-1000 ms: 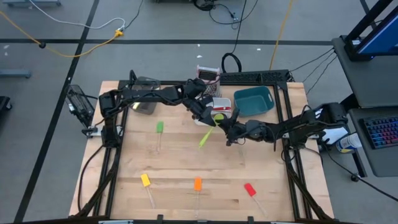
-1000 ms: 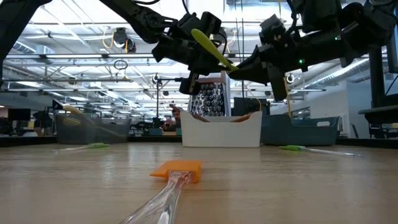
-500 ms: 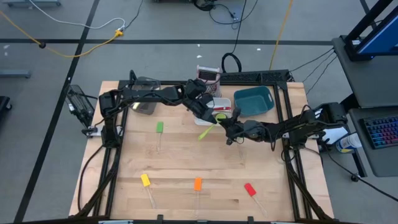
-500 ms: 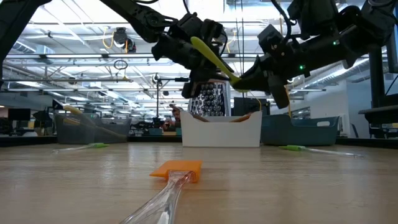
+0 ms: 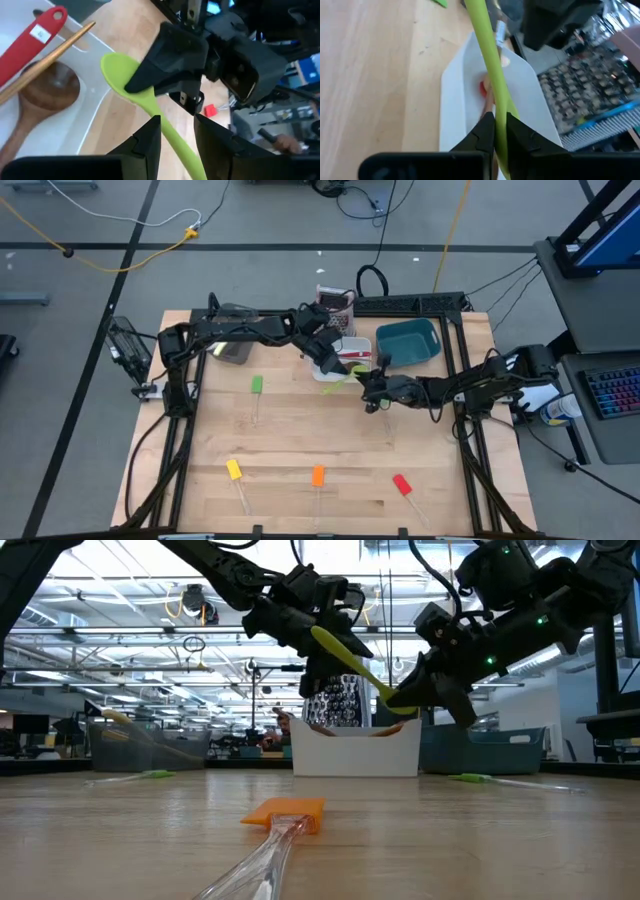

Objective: Pick & Place Kitchen Items
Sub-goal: Put the green spoon into the white bin

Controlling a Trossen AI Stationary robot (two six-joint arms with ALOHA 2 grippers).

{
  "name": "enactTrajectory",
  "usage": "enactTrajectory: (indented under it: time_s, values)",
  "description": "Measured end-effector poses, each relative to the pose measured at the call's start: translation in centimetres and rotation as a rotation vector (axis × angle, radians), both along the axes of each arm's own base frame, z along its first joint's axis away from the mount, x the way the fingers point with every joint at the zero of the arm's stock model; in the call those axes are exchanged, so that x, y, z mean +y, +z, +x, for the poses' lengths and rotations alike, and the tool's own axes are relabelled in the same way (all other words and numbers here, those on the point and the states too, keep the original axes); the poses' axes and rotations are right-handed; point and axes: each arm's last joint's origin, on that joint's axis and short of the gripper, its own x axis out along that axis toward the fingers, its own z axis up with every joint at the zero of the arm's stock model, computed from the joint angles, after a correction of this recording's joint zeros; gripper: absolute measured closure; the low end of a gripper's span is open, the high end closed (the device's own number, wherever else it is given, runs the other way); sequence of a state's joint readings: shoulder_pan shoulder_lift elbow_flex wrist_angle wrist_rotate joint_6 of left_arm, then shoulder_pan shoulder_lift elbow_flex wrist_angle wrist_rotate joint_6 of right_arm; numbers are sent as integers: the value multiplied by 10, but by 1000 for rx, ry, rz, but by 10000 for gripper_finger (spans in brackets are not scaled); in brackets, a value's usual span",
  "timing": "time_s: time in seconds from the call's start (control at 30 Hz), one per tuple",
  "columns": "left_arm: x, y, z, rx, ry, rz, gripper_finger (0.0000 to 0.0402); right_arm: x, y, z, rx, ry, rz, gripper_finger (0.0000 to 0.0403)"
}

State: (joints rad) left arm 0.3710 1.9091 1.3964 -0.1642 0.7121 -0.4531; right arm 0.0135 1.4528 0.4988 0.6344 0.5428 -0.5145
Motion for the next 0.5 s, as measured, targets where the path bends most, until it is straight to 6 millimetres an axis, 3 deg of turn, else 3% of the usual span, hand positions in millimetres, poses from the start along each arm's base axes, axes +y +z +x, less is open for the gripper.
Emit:
enactTrajectory:
  time_s: [0.3,0.5]
  values:
    - [-16,-3,7,-41,-51,328,282,-2,-6,-4,33,-75,53,388]
    - [-21,-7,6,16,-32,376,282,-5,-9,-7,63,-179,5,388]
